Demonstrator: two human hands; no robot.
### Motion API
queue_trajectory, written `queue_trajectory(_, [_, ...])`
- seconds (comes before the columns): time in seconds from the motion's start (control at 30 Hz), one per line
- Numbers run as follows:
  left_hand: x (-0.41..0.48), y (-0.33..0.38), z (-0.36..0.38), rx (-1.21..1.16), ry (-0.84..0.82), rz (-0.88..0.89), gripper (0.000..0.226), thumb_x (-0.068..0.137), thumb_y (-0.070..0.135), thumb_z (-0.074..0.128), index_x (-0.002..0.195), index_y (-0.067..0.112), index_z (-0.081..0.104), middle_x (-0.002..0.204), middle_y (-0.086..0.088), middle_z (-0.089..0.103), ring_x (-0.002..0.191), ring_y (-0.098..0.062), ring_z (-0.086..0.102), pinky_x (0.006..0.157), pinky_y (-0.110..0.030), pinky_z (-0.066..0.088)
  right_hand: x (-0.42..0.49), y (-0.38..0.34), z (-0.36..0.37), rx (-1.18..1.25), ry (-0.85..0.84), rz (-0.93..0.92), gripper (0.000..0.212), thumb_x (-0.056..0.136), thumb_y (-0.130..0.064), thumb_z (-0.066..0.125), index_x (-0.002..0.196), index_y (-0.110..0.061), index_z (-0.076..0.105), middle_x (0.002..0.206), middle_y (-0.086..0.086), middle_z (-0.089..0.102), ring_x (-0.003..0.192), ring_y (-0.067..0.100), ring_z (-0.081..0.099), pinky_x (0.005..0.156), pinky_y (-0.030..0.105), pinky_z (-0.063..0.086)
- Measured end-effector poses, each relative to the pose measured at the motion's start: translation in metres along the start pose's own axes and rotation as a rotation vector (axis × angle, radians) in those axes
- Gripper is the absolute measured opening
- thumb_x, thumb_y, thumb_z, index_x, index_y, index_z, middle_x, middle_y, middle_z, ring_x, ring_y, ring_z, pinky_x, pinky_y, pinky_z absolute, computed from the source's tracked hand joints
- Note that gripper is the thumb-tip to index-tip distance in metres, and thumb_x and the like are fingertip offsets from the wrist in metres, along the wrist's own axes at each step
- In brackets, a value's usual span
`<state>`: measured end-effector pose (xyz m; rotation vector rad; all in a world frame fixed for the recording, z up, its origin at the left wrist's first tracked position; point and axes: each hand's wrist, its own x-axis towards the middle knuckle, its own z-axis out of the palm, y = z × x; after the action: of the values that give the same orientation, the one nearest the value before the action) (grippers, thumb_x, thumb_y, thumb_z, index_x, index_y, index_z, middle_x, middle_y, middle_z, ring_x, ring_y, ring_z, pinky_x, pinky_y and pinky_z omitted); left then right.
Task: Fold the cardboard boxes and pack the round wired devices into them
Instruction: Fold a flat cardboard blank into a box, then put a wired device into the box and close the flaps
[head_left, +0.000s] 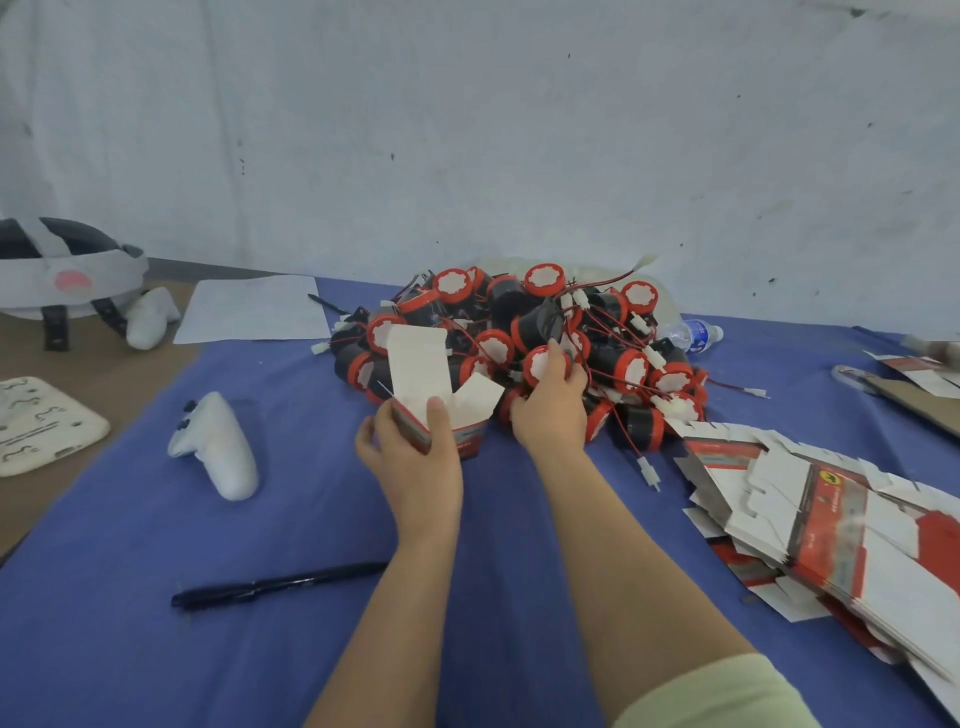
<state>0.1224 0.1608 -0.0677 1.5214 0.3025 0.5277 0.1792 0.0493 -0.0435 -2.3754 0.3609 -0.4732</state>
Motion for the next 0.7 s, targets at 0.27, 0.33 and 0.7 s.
queue_trajectory(0.27, [-0.007, -0.007, 0.006, -0.006, -0.034, 0.004, 0.04, 0.099, 0.027, 0.048, 0.135, 0.012, 0.042, 0.146, -0.004, 0.027, 0.106, -0.005, 0.036, 0.085, -0.024, 0.038, 0.008, 0.011, -0.007, -0.016, 0.231, -0.029, 0.045, 0.093, -0.01, 0.049, 0.136, -0.009, 0.035, 0.135, 0.012, 0.047, 0.101, 0.033, 0.059, 0.068, 0.035, 0.042])
queue_trajectory(0.33, [-0.011, -0.008, 0.006, -0.001, -0.034, 0.004, 0.039, 0.099, 0.025, 0.048, 0.135, 0.012, 0.042, 0.146, -0.005, 0.026, 0.105, -0.004, 0.034, 0.084, -0.023, 0.036, 0.006, 0.014, -0.012, -0.038, 0.238, -0.124, 0.05, 0.094, -0.013, 0.049, 0.142, -0.011, 0.034, 0.137, 0.01, 0.049, 0.113, 0.032, 0.053, 0.086, 0.041, 0.047])
queue_trajectory(0.7, [0.003, -0.003, -0.005, -0.11, 0.131, 0.013, 0.033, 0.098, 0.019, 0.045, 0.128, 0.004, 0.043, 0.135, -0.009, 0.036, 0.113, -0.017, 0.043, 0.086, -0.031, 0.041, 0.017, 0.011, -0.001, -0.273, 0.088, -0.118, 0.066, 0.088, -0.03, 0.064, 0.143, -0.021, 0.028, 0.144, 0.01, 0.036, 0.127, 0.032, 0.038, 0.096, 0.042, 0.04])
